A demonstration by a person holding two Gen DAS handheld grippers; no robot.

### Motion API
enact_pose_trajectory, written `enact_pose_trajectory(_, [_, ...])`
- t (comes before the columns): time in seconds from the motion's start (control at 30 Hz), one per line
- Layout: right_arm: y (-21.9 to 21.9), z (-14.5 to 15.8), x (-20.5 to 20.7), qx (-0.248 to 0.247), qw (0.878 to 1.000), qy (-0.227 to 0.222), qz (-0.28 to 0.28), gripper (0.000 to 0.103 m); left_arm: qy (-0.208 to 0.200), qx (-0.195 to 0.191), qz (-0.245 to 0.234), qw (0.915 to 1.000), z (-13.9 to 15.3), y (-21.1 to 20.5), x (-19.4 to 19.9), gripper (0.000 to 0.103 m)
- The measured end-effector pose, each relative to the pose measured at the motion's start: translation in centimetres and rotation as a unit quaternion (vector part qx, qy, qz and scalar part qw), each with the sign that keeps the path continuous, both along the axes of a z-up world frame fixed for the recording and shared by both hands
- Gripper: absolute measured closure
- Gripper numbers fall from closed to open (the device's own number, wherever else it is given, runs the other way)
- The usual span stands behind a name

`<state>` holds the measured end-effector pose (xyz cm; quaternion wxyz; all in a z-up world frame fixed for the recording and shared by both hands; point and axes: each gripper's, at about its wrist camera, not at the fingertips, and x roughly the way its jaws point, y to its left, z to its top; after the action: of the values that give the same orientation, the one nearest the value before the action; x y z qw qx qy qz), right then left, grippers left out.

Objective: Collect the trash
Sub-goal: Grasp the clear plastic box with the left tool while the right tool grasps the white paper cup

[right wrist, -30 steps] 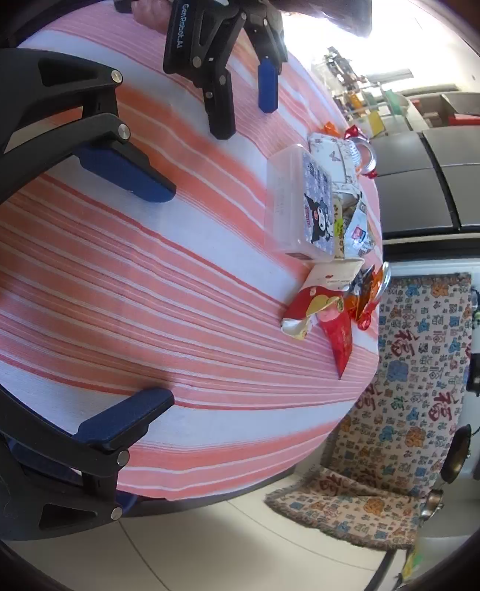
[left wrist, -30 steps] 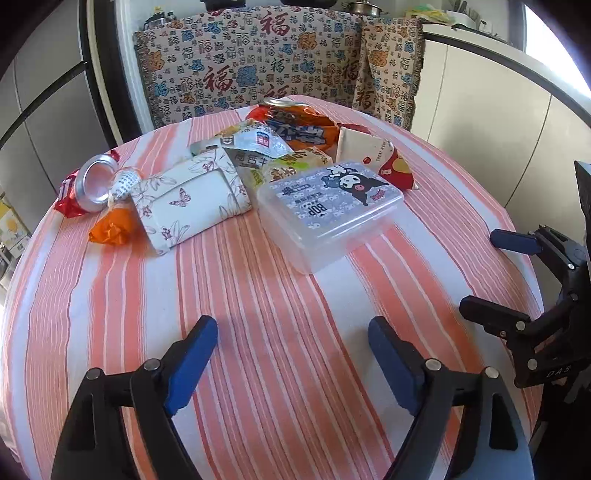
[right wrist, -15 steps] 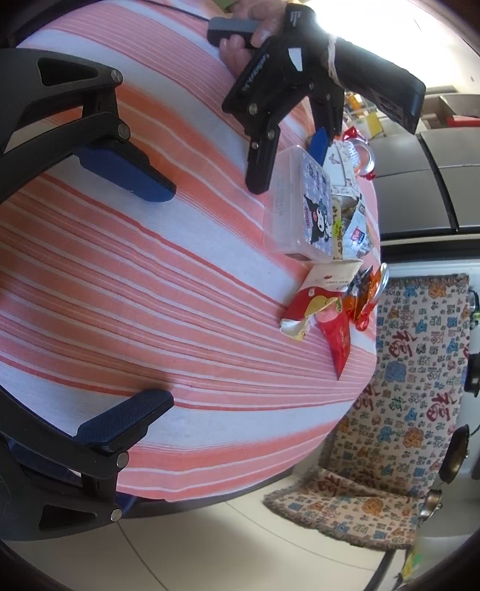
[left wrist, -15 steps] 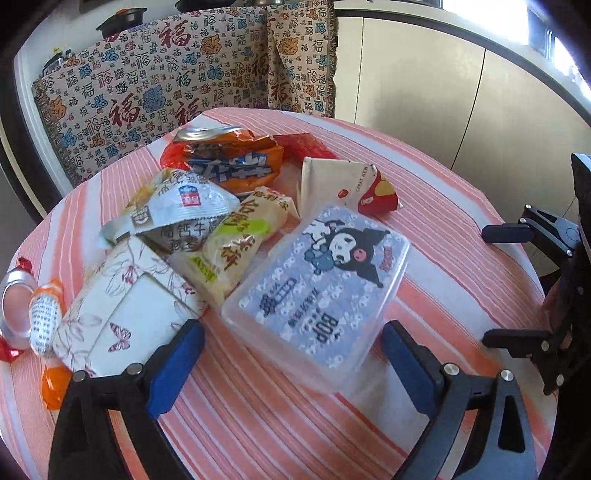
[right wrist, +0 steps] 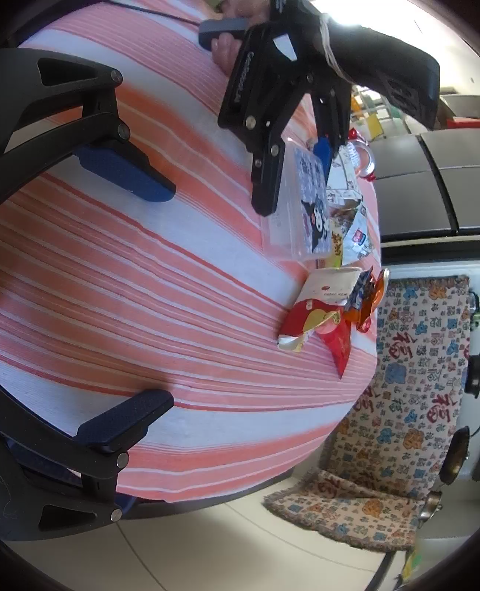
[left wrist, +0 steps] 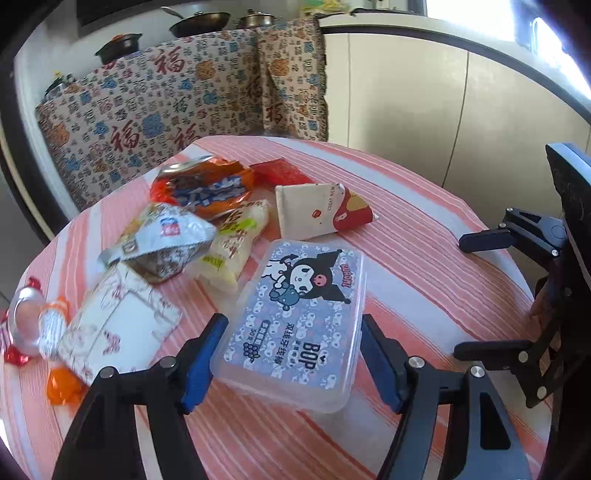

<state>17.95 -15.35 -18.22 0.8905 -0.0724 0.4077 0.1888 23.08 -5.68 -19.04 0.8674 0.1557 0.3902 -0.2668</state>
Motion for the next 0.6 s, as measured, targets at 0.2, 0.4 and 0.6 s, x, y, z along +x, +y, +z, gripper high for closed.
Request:
enact_pose_trajectory(0.2, [-0.8,1.4,3.8,-0.011,1.000,-0.001,0.002,0.010,0.008,0.010,0.137,0.9905,0.0,3.6,-5.3,0.031])
enact_pose_trajectory(0.4, [0.4,2.7,9.6,-0.012,0.999,-0.014,0.031,0.030,0.032,-0.002,0.205,0.9783,-0.1,4.6,-7.4,0.031])
enact_pose_trajectory(0.6, [2.1,2.1,9.1,0.004,0.998,0.039,0.057,0.091,0.035,-0.026,0.220,0.9745,-0.6,5.3,-7.9,0.030])
